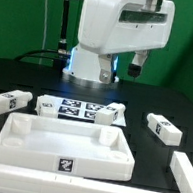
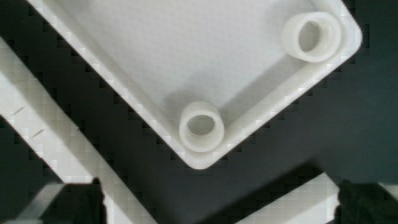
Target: Assemble desk
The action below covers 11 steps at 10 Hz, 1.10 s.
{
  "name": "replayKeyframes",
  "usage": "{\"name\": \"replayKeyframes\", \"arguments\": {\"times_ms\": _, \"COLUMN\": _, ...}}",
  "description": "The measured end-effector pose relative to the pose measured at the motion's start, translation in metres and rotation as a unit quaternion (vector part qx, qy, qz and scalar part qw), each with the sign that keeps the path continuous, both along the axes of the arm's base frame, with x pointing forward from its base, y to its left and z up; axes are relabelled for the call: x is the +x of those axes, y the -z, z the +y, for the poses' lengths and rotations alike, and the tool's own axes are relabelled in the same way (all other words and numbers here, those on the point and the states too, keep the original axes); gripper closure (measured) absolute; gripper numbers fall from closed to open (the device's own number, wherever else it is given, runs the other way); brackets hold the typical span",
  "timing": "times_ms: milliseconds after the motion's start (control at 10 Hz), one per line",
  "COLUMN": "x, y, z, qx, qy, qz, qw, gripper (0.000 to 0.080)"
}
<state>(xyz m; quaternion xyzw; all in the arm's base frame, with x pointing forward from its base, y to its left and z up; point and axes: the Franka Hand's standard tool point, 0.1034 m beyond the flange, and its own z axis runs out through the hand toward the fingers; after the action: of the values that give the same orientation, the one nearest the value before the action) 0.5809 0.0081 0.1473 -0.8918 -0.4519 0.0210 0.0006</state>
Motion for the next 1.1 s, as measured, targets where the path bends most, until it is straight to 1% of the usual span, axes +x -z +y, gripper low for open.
{"name": "replayKeyframes", "arguments": {"times_ms": 500, "x": 0.0, "y": 0.0, "z": 0.0, "qx": 0.0, "qy": 0.0, "qz": 0.0, "qw": 1.0, "gripper": 0.015}}
{"name": "replayKeyframes", "arguments": {"times_ms": 600, "x": 0.0, "y": 0.001, "z": -0.002, "qx": 0.001, "qy": -0.021, "qz": -0.007, "qw": 1.0, "gripper": 0.015}}
{"name": "replayKeyframes", "arguments": {"times_ms": 800, "x": -0.016, "y": 0.014, "z": -0.028, "qx": 0.002, "qy": -0.137, "qz": -0.041, "qw": 0.99, "gripper": 0.015}}
{"name": "replayKeyframes", "arguments": {"times_ms": 900, "x": -0.02, "y": 0.021, "z": -0.036, "qx": 0.0, "qy": -0.191, "qz": -0.048, "qw": 0.98, "gripper": 0.015}}
{"name": "replayKeyframes", "arguments": {"times_ms": 1000, "x": -0.023, "y": 0.027, "z": -0.041, "qx": -0.001, "qy": -0.217, "qz": -0.053, "qw": 0.975, "gripper": 0.015}}
{"name": "replayKeyframes", "arguments": {"times_ms": 1100, "x": -0.027, "y": 0.03, "z": -0.044, "qx": -0.002, "qy": -0.221, "qz": -0.06, "qw": 0.974, "gripper": 0.015}}
